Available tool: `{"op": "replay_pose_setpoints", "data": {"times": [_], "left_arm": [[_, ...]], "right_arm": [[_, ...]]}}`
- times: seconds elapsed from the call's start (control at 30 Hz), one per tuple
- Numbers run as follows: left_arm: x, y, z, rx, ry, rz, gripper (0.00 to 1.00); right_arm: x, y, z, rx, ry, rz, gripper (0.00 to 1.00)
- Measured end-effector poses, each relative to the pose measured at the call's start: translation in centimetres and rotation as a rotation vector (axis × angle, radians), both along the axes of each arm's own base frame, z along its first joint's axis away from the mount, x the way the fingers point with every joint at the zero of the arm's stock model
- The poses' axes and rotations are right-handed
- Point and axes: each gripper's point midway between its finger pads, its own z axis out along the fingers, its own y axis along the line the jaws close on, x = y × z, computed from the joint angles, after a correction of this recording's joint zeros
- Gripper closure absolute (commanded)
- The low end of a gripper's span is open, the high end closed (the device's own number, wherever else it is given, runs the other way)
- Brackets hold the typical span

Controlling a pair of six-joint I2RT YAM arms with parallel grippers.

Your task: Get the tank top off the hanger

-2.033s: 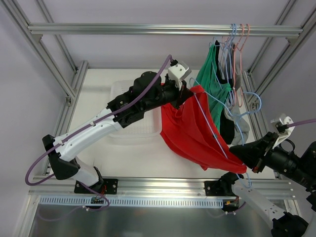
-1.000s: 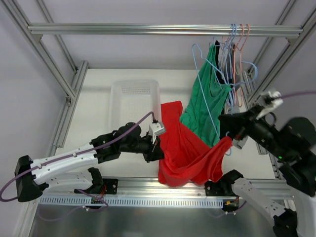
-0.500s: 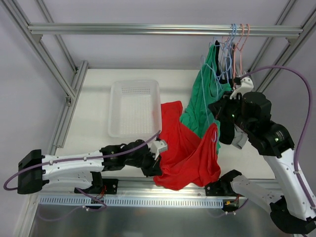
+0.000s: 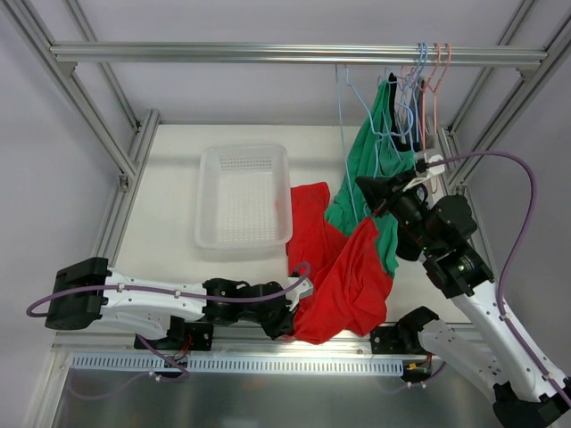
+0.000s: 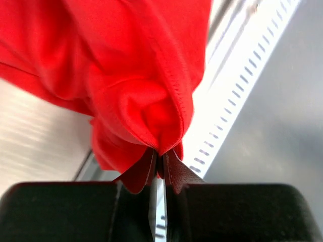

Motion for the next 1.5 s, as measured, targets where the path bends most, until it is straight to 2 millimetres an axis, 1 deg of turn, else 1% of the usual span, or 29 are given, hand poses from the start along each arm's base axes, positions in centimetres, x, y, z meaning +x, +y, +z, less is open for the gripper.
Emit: {"op": "replay_pose_setpoints", "data": {"times": [0.1, 0.23, 0.27, 0.3, 0.33, 0.4, 0.43, 0.47, 0.5, 0.57, 0.6, 0.7, 0.77, 0.9, 0.97, 1.03, 1.13, 1.17, 1.2, 1.37, 1.5], "left_arm": [[1.9, -0.1, 1.1, -0.024, -0.058, 0.104, 1.00], [4.7, -0.2, 3.1, -0.026, -0.152, 0.241, 1.00], [5.1, -0.3, 3.6, -0.032, -0.166, 0.255, 1.00], [5.4, -0.5, 4.1, -0.039, -0.180, 0.268, 0.98], [5.7, -0.6, 4.6, -0.046, -0.193, 0.278, 0.93], [6.1, -0.8, 5.2, -0.052, -0.210, 0.286, 0.76], [6.2, -0.9, 5.4, -0.054, -0.215, 0.291, 0.63], [6.3, -0.9, 5.5, -0.054, -0.221, 0.292, 0.52], [6.3, -0.8, 5.5, -0.051, -0.223, 0.294, 0.37], [6.3, -0.8, 5.6, -0.048, -0.224, 0.292, 0.09], [6.3, -0.8, 5.7, -0.048, -0.223, 0.290, 0.01], [6.2, -1.2, 6.4, -0.061, -0.217, 0.285, 0.01], [6.1, -1.7, 7.4, -0.082, -0.217, 0.272, 0.01], [6.1, -2.4, 9.5, -0.134, -0.223, 0.264, 0.01], [6.2, -2.5, 10.4, -0.156, -0.230, 0.260, 0.01], [6.2, -2.4, 11.1, -0.175, -0.235, 0.258, 0.01], [6.2, -2.2, 11.5, -0.185, -0.238, 0.256, 0.01], [6.2, -2.1, 11.6, -0.187, -0.239, 0.255, 0.01], [6.2, -2.0, 11.7, -0.189, -0.240, 0.255, 0.01], [6.2, -1.6, 12.3, -0.199, -0.246, 0.252, 0.01], [6.1, -1.4, 12.4, -0.200, -0.249, 0.248, 0.01]], "right_arm": [[-0.9, -0.5, 0.7, -0.017, -0.018, 0.005, 1.00], [-1.2, -1.9, 1.5, -0.026, 0.004, -0.054, 1.00], [-1.4, -2.1, 1.3, -0.019, -0.006, -0.061, 1.00], [-1.5, -2.2, 1.2, 0.001, -0.036, -0.063, 1.00], [-1.6, -2.3, 0.6, 0.009, -0.047, -0.063, 1.00], [-1.9, -2.3, -0.9, 0.005, -0.040, -0.057, 1.00], [-1.8, -2.2, -1.3, -0.009, -0.015, -0.057, 1.00], [-1.5, -2.0, -1.3, -0.023, 0.012, -0.055, 1.00], [-1.2, -1.8, -1.0, -0.039, 0.043, -0.053, 1.00], [-0.5, -1.4, 0.1, -0.050, 0.067, -0.057, 1.00], [-0.1, -1.3, 0.4, -0.063, 0.088, -0.065, 1.00], [0.8, -1.2, 1.3, -0.113, 0.145, -0.092, 1.00], [2.0, -0.9, 2.7, -0.147, 0.161, -0.115, 1.00], [5.4, 0.1, 5.3, -0.214, 0.190, -0.156, 1.00], [7.0, 0.8, 5.9, -0.244, 0.210, -0.165, 1.00], [8.6, 1.6, 5.7, -0.283, 0.249, -0.168, 1.00], [11.6, 2.6, 5.5, -0.311, 0.285, -0.181, 1.00], [12.6, 2.7, 5.3, -0.315, 0.295, -0.189, 1.00], [13.1, 2.8, 4.6, -0.334, 0.320, -0.187, 1.00], [14.2, 3.0, 2.2, -0.371, 0.390, -0.192, 1.00], [14.1, 2.8, 1.5, -0.356, 0.424, -0.200, 1.00]]}}
